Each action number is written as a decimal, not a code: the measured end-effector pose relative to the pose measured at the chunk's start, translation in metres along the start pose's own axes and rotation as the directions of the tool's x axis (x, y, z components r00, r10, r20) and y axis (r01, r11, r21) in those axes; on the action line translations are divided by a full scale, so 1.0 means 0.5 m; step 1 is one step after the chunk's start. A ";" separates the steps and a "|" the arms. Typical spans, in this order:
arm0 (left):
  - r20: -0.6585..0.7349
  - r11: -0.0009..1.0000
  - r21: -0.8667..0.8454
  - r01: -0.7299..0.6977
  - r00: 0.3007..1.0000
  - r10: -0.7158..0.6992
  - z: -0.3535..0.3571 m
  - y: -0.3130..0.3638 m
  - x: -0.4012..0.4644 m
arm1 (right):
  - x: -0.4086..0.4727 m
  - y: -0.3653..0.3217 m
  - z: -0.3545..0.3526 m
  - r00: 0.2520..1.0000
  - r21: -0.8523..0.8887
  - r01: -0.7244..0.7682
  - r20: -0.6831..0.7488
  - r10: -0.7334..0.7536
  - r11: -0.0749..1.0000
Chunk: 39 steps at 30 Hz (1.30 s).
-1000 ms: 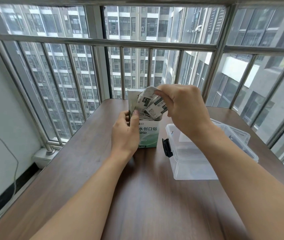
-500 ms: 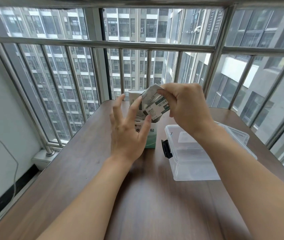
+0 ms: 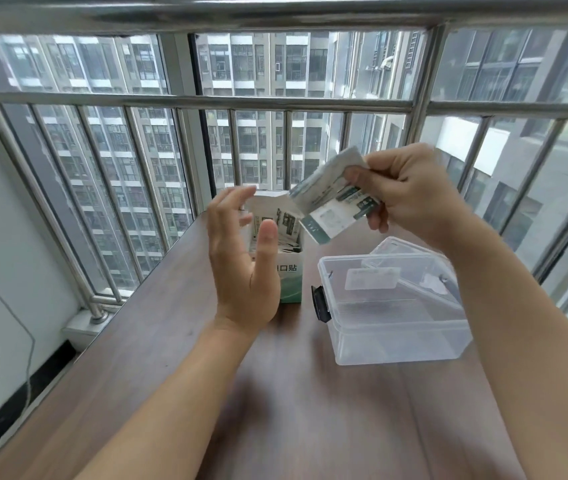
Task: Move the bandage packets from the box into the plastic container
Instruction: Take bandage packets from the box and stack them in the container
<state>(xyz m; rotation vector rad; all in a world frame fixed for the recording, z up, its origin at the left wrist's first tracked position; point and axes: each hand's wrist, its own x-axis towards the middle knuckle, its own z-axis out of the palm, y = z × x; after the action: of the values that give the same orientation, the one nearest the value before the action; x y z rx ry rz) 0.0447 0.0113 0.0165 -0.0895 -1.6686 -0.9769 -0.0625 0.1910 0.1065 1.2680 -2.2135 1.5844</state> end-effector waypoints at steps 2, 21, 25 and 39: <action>0.151 0.941 -0.224 0.252 0.963 -0.222 0.003 0.050 0.020 | -0.008 0.001 -0.020 0.990 0.088 -0.080 0.119 0.069 0.993; 0.704 0.314 -0.208 0.926 0.365 -0.609 0.055 0.118 0.017 | -0.010 0.001 -0.025 0.932 0.005 -0.294 0.224 0.285 0.956; 0.607 0.500 -0.192 0.844 0.503 -0.615 0.056 0.100 0.002 | -0.008 0.000 -0.014 0.937 -0.127 -0.298 0.152 0.316 0.946; 0.538 0.825 -0.031 0.564 0.705 -0.462 0.063 0.072 -0.013 | 0.010 -0.027 0.049 0.909 -0.179 -0.417 -0.096 0.406 0.891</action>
<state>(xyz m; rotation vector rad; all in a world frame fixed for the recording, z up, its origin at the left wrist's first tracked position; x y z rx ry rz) 0.0417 0.0573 0.0301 -0.0025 -2.1413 -1.6616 -0.0479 0.1664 0.1083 0.7216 -2.6516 1.4475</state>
